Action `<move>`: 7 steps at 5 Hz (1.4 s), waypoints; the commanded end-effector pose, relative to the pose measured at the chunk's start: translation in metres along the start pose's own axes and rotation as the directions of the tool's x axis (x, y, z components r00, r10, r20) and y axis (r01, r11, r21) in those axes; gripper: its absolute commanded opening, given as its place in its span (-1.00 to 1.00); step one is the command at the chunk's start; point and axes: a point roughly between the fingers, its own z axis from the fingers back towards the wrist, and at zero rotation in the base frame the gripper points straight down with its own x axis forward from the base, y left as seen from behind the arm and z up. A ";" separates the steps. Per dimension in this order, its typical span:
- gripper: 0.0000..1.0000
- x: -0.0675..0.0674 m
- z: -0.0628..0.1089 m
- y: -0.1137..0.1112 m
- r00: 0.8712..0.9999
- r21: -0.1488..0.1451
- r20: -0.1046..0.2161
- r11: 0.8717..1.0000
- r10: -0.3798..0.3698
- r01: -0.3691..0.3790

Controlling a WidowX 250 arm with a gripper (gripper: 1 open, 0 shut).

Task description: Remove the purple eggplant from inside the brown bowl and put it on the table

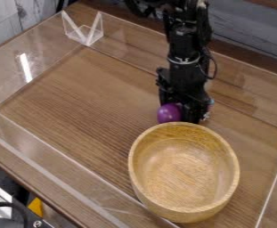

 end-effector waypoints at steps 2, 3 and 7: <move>-1.00 -0.001 0.030 0.012 0.997 0.005 0.069 0.999 0.042 -0.042; -1.00 -0.003 0.036 0.026 0.994 0.001 0.077 0.997 0.083 -0.083; -1.00 0.006 0.049 0.056 0.989 0.003 0.091 0.993 0.116 -0.116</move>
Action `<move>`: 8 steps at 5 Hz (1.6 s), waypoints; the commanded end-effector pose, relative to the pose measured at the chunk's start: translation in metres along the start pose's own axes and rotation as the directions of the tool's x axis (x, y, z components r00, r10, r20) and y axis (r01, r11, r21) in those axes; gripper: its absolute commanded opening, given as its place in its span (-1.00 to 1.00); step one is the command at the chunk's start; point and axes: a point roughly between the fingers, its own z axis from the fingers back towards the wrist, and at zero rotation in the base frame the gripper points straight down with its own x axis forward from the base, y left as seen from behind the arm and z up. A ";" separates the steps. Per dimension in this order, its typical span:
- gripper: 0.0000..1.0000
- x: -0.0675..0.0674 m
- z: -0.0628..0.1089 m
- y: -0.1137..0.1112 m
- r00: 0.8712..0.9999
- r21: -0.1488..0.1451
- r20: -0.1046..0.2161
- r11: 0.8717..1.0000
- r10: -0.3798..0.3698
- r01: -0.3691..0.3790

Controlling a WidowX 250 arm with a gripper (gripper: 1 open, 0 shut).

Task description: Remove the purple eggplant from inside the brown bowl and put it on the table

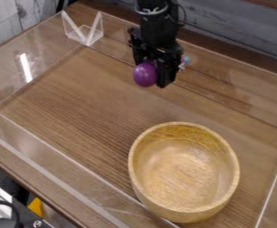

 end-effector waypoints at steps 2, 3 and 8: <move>-1.00 0.010 0.001 -0.010 0.999 0.008 0.044 1.000 -0.006 0.005; -1.00 0.010 0.010 -0.007 0.999 0.007 0.043 1.000 -0.009 0.009; -1.00 0.040 -0.010 -0.006 0.996 0.005 0.048 0.997 0.071 -0.072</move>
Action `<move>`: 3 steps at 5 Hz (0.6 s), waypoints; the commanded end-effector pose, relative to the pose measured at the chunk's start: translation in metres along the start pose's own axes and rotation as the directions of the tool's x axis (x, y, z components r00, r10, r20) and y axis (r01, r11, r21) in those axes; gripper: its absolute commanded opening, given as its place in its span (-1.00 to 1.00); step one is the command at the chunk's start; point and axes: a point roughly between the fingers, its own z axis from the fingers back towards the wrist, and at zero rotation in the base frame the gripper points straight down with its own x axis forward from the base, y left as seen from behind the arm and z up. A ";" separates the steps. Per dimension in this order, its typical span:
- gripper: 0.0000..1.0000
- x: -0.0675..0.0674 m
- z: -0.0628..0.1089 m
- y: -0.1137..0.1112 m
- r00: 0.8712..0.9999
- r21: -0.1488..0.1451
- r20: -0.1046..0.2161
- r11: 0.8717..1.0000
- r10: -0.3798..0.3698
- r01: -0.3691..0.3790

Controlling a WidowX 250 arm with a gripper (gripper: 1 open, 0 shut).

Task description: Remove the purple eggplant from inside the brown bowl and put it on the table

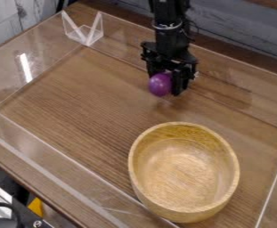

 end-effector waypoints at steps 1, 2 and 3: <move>-1.00 -0.005 0.034 -0.009 0.997 0.016 0.075 0.999 0.028 -0.029; -1.00 -0.033 0.030 0.005 0.998 0.014 0.067 1.000 0.014 -0.015; -1.00 -0.060 0.022 0.024 0.998 0.010 0.056 1.000 -0.007 0.006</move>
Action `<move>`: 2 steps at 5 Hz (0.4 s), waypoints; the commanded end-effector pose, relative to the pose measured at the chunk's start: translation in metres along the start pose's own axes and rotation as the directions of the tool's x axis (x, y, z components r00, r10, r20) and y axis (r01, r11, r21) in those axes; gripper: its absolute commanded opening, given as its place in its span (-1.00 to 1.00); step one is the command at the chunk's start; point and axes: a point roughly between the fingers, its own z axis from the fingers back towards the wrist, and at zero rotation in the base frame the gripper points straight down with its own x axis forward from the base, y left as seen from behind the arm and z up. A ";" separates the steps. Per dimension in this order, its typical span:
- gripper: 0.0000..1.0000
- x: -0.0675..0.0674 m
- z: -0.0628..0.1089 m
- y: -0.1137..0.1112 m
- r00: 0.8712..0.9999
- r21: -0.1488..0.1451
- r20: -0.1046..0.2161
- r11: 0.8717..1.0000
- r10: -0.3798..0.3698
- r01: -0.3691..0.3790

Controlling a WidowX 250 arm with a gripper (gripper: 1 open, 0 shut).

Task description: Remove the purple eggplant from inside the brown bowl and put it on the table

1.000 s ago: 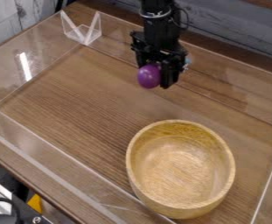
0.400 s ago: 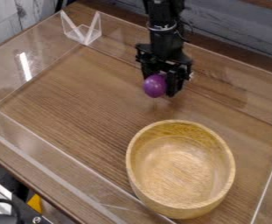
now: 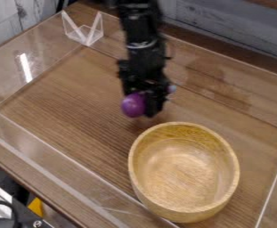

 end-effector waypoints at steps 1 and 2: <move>-1.00 -0.009 0.031 0.020 0.998 0.021 0.068 1.000 0.003 -0.005; -1.00 -0.016 0.043 0.030 0.998 0.007 0.069 1.000 0.013 -0.013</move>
